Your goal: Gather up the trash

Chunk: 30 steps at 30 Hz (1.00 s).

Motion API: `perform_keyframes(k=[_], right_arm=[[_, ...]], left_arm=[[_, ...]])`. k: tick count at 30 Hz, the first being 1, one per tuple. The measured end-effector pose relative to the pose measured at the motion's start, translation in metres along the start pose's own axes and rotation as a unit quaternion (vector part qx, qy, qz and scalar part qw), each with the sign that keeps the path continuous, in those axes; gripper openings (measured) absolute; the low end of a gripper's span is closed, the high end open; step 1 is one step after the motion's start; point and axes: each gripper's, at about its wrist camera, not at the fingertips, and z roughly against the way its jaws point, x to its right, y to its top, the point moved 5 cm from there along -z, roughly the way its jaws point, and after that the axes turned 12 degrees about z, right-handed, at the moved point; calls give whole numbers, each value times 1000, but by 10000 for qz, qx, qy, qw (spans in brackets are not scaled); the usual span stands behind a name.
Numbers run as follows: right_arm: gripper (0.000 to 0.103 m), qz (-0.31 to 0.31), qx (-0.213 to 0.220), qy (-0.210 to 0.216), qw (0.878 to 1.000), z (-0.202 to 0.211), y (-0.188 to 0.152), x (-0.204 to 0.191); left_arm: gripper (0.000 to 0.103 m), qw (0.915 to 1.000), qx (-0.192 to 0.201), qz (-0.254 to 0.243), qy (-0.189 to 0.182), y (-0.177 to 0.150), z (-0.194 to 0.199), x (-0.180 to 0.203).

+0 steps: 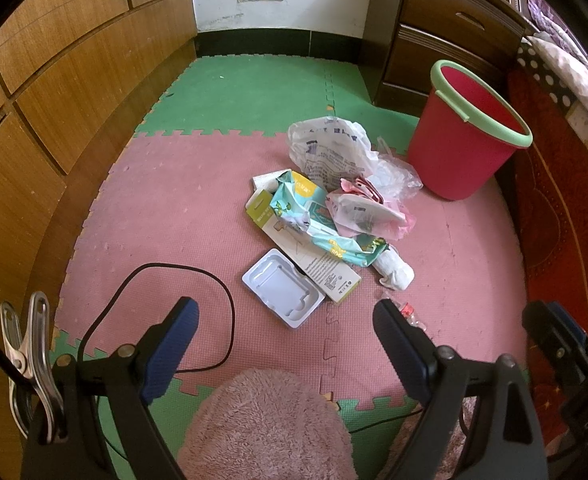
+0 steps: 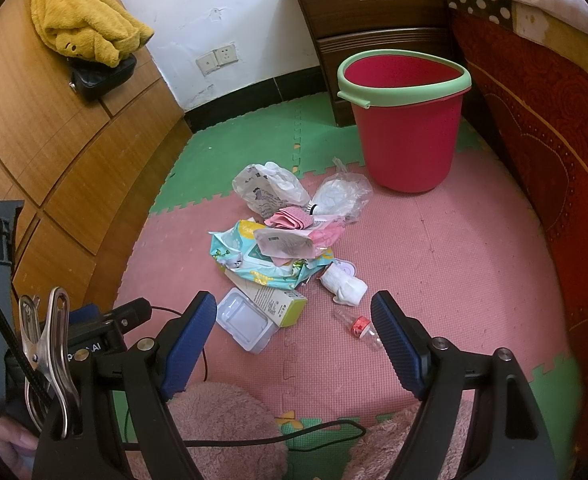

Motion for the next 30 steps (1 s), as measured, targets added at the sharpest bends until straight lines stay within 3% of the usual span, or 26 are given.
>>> perform_keyframes(k=[13,30], right_arm=[[82,-34,-2,14,10000,-1,-3,-2],[82,61,-175,-144,9997,-26,-2,19]], left_arm=[[92,10000,-29,-33,17,-13,-7,-17],[92,9990,-375,45,241,2,-47,-40]])
